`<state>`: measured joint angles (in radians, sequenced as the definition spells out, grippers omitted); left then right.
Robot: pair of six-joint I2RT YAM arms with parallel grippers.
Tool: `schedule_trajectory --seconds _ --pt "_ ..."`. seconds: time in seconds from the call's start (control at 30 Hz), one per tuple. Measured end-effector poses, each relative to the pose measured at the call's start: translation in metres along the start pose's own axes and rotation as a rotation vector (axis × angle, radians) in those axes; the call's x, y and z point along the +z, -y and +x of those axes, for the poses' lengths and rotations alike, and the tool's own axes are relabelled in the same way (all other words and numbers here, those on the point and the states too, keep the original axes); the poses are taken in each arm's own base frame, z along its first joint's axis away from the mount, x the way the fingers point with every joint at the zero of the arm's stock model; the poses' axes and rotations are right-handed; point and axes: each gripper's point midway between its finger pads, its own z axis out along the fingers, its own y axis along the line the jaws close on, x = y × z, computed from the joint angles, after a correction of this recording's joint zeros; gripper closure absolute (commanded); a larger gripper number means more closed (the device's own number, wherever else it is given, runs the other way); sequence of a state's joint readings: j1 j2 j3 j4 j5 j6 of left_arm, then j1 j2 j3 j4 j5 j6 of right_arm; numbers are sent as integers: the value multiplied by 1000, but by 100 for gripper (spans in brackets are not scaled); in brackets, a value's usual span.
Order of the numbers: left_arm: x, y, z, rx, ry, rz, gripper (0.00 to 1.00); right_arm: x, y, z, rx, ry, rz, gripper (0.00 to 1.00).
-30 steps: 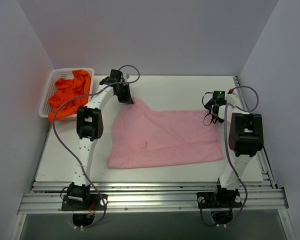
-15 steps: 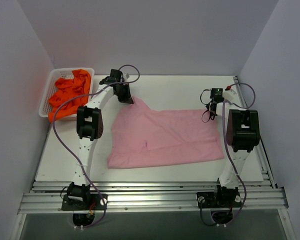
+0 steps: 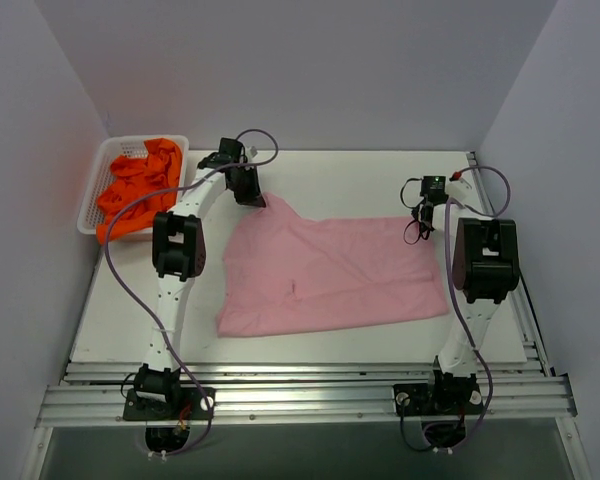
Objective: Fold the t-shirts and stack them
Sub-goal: Grap the side of the flattened tshirt furthest away from the robot with both arms, then fold the other side of the tshirt into a rectangle
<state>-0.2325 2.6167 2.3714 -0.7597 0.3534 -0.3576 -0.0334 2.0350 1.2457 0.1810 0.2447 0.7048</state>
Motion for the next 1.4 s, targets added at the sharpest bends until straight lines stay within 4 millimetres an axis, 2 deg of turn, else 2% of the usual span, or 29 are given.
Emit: schedule_trajectory --seconds 0.3,0.43,0.6,0.73,0.9,1.1,1.23,1.4 --pt "-11 -5 -7 0 22 -38 98 -7 -10 -7 -9 -30 -10 100" --pt "-29 3 -17 12 53 -39 98 -14 -13 -12 -11 -30 -19 100" --pt "-60 18 -28 39 102 -31 98 -32 -19 -26 -10 -10 -46 100" --pt "-80 26 -26 63 118 -43 98 -49 -26 -42 -1 19 -75 100" --pt "-95 30 -1 78 101 -72 98 -69 -25 -51 5 44 -97 100" --pt "-112 32 43 108 78 -115 98 -87 -10 -45 0 40 -92 100" --pt "-130 34 72 130 89 -141 98 -100 2 -39 -4 37 -87 100" --pt "-164 45 103 167 147 -158 98 -122 23 -30 -8 40 -73 100"
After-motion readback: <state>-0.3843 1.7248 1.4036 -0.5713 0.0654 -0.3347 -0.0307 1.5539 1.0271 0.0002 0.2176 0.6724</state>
